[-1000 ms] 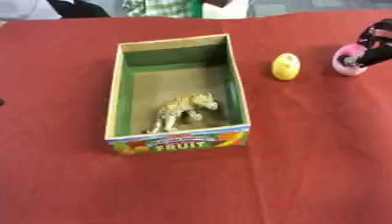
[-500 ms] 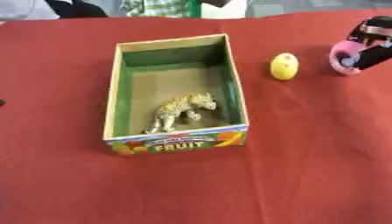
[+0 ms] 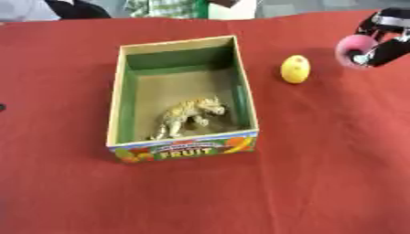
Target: Pick up objects on the table and place them in the box.
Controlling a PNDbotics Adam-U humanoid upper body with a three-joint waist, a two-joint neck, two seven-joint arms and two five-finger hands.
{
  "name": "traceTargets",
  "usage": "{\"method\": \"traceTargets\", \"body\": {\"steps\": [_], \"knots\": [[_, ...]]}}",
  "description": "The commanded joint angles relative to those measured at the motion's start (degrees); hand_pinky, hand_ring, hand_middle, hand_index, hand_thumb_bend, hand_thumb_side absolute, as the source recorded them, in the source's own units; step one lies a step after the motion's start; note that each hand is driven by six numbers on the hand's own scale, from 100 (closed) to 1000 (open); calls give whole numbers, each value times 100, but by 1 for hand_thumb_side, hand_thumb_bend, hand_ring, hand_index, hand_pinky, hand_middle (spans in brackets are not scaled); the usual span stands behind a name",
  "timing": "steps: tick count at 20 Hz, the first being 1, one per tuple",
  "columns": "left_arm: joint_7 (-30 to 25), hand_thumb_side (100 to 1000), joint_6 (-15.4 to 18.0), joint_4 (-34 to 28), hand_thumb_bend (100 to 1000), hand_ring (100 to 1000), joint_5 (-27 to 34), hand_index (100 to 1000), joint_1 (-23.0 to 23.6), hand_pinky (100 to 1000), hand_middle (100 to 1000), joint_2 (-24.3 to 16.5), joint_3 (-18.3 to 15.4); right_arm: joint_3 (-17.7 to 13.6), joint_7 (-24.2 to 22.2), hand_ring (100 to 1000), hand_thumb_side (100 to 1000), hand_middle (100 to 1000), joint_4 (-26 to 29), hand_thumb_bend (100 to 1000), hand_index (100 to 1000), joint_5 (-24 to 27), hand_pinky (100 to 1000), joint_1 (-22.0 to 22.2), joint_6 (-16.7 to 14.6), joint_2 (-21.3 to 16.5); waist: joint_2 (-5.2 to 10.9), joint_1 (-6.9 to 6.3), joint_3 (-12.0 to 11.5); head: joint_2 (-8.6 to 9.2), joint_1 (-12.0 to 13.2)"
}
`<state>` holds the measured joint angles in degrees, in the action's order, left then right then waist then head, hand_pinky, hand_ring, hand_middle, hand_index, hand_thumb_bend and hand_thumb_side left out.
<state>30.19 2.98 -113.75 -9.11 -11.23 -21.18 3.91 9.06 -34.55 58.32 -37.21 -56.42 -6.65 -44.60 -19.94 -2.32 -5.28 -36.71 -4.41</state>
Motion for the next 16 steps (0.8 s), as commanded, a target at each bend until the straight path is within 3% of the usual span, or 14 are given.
{"method": "traceTargets", "body": {"steps": [1,9,16], "knots": [[-14,812,-8,-84,100,629,24,709,-46,498,666,-109,-27,13,64,737,225,495,258,100,558,128,723,-113,83,-222,157,18,5,19,11],[1,808,-18,-84,100,630,23,708,-40,495,666,-118,-26,203,55,730,240,495,677,100,564,274,723,-444,54,-102,190,40,3,-15,14],[2,809,-23,-84,100,631,25,708,-43,494,667,-118,-21,522,-115,734,264,495,1032,100,563,352,721,-933,-47,236,242,47,-15,-77,103]]}}
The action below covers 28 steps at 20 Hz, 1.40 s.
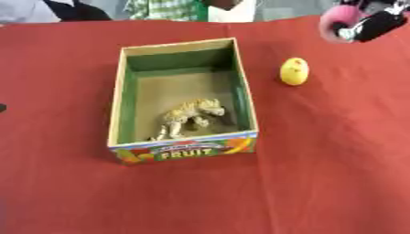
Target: Pick up objects on the table and place them in the box.
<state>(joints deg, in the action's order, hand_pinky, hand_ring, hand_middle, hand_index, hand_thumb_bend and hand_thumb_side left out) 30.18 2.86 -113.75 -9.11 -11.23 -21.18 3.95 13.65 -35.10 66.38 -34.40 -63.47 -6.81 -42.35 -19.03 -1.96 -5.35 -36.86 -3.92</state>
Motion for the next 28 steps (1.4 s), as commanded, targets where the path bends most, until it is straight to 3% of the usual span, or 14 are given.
{"method": "traceTargets", "body": {"steps": [1,11,21,28], "knots": [[3,809,-11,-84,100,631,26,708,-44,494,667,-118,-26,116,-90,735,266,495,277,100,563,90,721,-299,-41,86,159,10,-12,-73,79],[16,811,-4,-84,100,632,59,708,-88,493,667,-71,-12,437,-335,739,280,493,500,100,562,174,723,-735,-35,949,208,63,-91,-94,65],[11,812,-18,-84,100,629,75,706,-77,492,667,-77,12,762,-380,748,326,490,473,100,558,134,724,-639,-110,1338,281,165,-153,-40,-134],[0,812,-16,-84,100,629,83,705,-97,492,667,-60,25,976,-417,758,377,500,83,100,577,-278,725,-589,-168,1678,285,174,-187,-11,-178]]}}
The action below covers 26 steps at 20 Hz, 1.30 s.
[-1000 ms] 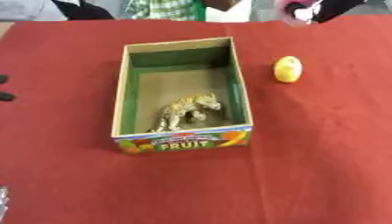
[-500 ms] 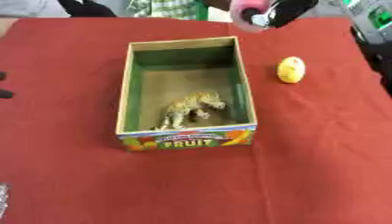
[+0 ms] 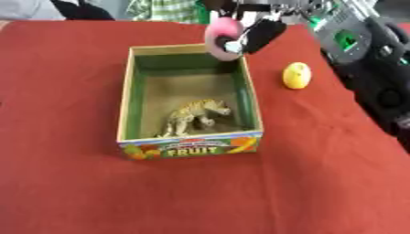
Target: Pick up objects on the table and place them in the box.
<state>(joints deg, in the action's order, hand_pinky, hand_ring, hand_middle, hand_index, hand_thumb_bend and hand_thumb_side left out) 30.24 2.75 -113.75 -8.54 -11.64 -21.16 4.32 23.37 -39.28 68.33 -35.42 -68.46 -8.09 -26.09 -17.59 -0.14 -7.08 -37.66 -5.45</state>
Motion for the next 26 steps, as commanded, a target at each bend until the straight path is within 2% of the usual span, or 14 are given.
{"method": "traceTargets", "body": {"steps": [1,4,8,11,18,20,21,23,26], "knots": [[-7,812,-5,-84,100,629,29,705,-61,491,667,-58,-10,16,14,759,383,502,-198,100,578,-242,725,-90,-65,110,137,-8,-18,72,-31],[-16,812,-2,-84,100,629,33,705,-78,491,668,-55,-2,50,39,765,397,512,-454,100,591,-432,726,-108,-182,286,125,-7,-33,65,-44],[-23,813,-1,-84,100,630,37,705,-92,491,668,-48,6,93,14,775,474,547,-778,100,665,-780,733,-162,-400,454,103,7,-60,47,-53],[-24,813,1,-84,100,630,40,705,-103,491,668,-48,9,102,-98,805,581,636,-968,100,756,-1023,748,-198,-575,535,94,18,-78,27,-46],[-45,814,-10,-84,100,631,43,705,-122,491,668,-45,13,43,-204,846,754,731,-1172,100,836,-1335,773,-234,-778,599,85,26,-93,3,-34],[-49,813,-13,-84,100,631,45,705,-126,491,668,-45,16,30,-237,863,794,753,-1187,180,858,-1372,782,-237,-790,604,86,23,-91,-3,-34],[-51,813,-14,-84,100,631,45,705,-128,491,668,-46,16,21,-256,873,810,767,-1185,284,876,-1378,787,-238,-791,606,86,20,-90,-2,-37],[-53,812,-15,-84,100,631,46,705,-129,491,668,-47,16,0,-295,883,833,783,-1160,407,895,-1368,797,-239,-781,604,87,16,-89,1,-40],[-51,812,-16,-84,100,631,47,705,-127,491,668,-50,13,-36,-349,894,849,793,-1061,483,910,-1278,806,-241,-751,585,94,11,-85,7,-37]]}}
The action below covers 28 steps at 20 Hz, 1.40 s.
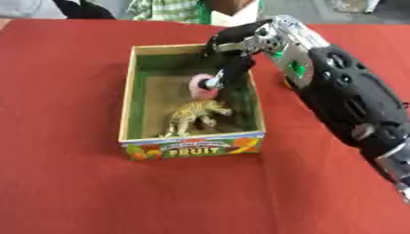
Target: Pick up objects on the table and place them in the box.
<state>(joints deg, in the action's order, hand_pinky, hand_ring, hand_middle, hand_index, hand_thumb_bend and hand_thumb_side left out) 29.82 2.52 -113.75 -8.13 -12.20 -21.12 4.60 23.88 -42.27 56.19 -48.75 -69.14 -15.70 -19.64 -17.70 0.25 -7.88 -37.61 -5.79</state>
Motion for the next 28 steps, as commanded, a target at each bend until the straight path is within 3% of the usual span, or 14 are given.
{"method": "traceTargets", "body": {"steps": [1,6,13,28], "knots": [[-10,812,6,-84,100,632,6,705,-70,491,668,-55,-15,-97,-67,901,854,800,204,509,916,97,811,-176,24,-70,108,-27,-2,4,-2],[-12,812,0,-84,100,632,4,705,-61,491,668,-57,-17,-113,-176,923,893,832,445,614,942,253,828,-202,100,-141,127,-23,12,12,2],[-1,811,-4,-84,100,633,1,705,-44,491,669,-61,-28,-211,-138,922,873,831,750,538,935,487,830,-177,263,-304,146,-29,31,31,24],[45,810,-25,-84,100,635,-39,705,39,491,670,-98,-77,-567,313,932,870,847,1096,515,941,522,835,351,795,-1454,209,-41,160,1,129]]}}
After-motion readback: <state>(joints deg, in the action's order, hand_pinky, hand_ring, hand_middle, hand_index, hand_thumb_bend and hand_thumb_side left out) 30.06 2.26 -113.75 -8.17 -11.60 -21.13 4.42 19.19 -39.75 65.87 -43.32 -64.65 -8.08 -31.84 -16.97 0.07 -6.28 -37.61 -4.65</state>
